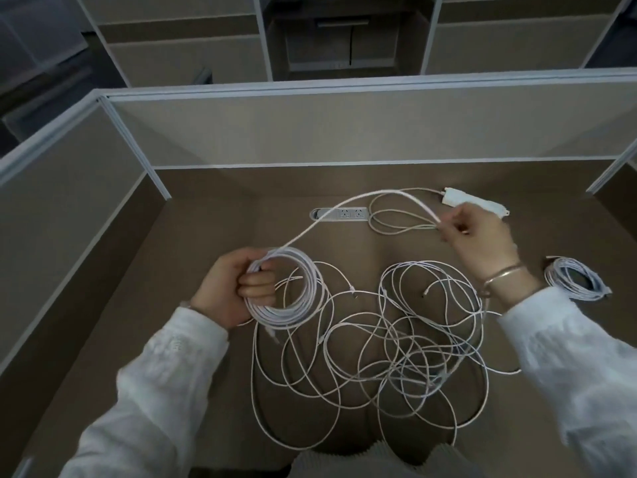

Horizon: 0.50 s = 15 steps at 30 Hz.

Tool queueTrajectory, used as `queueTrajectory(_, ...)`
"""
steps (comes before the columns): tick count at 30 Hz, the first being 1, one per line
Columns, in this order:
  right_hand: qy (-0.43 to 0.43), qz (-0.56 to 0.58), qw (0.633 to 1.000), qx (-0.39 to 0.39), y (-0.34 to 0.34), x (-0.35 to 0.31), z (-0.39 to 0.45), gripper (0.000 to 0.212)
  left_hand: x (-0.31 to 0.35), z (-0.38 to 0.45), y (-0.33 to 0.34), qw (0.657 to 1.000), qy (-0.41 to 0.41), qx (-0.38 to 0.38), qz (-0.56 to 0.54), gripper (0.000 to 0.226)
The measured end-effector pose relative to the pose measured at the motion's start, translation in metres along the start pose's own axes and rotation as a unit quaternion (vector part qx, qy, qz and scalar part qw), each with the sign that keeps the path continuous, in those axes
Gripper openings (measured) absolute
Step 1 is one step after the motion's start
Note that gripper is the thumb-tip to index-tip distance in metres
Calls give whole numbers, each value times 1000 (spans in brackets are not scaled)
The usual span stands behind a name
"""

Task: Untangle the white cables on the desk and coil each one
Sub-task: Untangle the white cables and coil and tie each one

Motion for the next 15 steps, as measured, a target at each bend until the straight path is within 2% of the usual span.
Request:
queueTrajectory(2,-22,-74,996,-46,13,0,-13,4,6,-4,-2,998,19,-45,-26,19)
queueTrajectory(4,-45,-104,987,-118,30,-2,-29,6,13,-6,-2,991,34,-111,-74,26)
queueTrajectory(6,-86,-115,970,-194,47,-6,-45,7,21,-6,-6,983,55,-134,-114,32)
queueTrajectory(8,-136,-108,953,-247,60,-9,-60,11,29,-6,-15,977,82,-112,-159,35)
queueTrajectory(10,-171,-91,944,-267,70,-8,-70,15,39,-9,-26,969,120,-77,-203,34)
queueTrajectory(15,-170,-18,956,-239,73,7,-86,28,59,-21,-49,949,186,8,-255,33)
Point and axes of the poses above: each hand's wrist, its own z-axis towards the middle knuckle, its own y-axis out of the palm, x = y × z, the point moved 5 cm from there along z, towards the middle knuckle, and after that the axes turned 7 degrees about -y, right-handed, at the moved point
